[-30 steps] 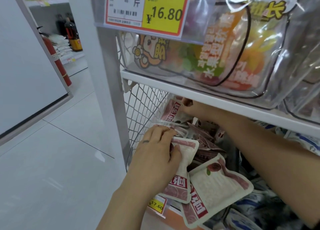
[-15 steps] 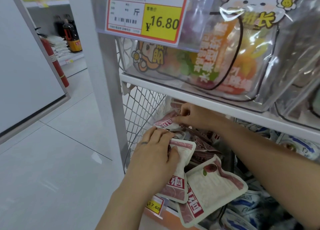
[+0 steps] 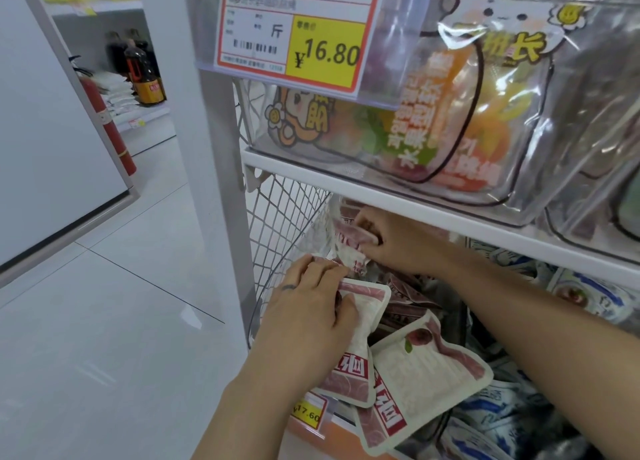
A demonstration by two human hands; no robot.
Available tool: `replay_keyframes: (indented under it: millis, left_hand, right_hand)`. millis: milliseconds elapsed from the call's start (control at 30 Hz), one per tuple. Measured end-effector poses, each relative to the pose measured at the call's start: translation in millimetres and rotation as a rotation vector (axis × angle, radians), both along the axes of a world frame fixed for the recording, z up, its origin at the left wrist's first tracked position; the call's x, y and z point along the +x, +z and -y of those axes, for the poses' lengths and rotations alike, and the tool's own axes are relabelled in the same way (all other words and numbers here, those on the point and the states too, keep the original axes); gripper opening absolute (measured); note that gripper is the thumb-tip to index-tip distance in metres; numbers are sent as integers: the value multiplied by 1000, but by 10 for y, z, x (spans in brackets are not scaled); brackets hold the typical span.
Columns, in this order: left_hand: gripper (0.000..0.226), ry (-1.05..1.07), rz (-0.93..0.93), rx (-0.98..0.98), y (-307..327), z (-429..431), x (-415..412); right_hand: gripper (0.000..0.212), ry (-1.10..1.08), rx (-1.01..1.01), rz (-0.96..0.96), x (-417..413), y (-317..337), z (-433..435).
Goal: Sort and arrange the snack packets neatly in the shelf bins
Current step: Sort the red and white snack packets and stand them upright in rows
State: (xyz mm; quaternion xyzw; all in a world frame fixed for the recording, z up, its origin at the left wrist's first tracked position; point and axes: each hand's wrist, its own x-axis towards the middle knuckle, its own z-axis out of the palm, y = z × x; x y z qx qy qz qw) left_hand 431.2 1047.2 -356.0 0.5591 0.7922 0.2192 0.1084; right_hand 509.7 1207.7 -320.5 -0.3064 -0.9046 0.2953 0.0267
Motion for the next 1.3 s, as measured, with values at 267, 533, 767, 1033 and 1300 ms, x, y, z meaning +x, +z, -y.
replay_keyframes:
  millis: [267, 533, 767, 1033, 1300]
  left_hand:
    - [55, -6, 27, -16, 19, 3, -7]
    - [56, -5, 117, 5, 28, -28, -9]
    - [45, -29, 115, 66, 54, -63, -38]
    - [50, -56, -62, -119, 155, -303, -117]
    - [40, -72, -110, -218, 143, -274, -123]
  right_hand:
    - [28, 87, -94, 172, -130, -64, -73]
    - [37, 88, -478, 101, -116, -67, -60]
    - [32, 129, -531, 137, -99, -65, -121]
    - [36, 101, -420, 143, -122, -154, -160]
    - [41, -13, -199, 251, -241, -186, -318]
